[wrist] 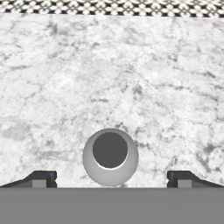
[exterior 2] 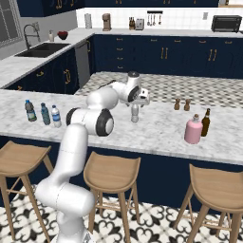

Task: Move the plastic bottles in the middle to the plastics group, and the glass bottles in the middle to the glass group.

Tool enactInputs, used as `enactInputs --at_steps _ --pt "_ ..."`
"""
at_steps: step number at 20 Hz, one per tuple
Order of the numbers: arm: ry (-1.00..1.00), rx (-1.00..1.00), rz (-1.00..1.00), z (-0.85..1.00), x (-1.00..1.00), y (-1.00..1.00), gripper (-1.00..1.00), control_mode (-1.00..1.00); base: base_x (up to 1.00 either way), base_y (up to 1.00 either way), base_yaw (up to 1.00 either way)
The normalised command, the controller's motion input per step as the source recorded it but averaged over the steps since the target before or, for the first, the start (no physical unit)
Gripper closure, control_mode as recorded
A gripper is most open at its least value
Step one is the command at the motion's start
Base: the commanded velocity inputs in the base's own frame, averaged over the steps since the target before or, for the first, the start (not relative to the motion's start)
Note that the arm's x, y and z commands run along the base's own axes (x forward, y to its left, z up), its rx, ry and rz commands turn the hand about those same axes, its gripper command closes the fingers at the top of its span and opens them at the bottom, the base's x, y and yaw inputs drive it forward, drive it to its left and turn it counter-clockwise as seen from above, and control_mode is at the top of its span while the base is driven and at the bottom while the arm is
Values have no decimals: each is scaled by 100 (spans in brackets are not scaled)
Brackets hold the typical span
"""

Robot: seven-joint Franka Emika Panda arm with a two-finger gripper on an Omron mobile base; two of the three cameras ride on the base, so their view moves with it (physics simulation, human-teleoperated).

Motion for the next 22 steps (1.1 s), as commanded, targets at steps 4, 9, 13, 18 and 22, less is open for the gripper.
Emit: enactInputs --at_steps 4,9,13,18,22 --pt "-6 0 1 -6 -12 9 -100 -100 0 0 0" --pt "-7 0 0 -22 12 5 -100 -100 0 0 0" --pt "-3 0 0 0 15 -11 -100 -100 0 0 0" --pt "-1 0 0 0 3 -2 -100 -100 0 0 0" --pt "-1 0 0 0 24 0 -100 -100 0 0 0"
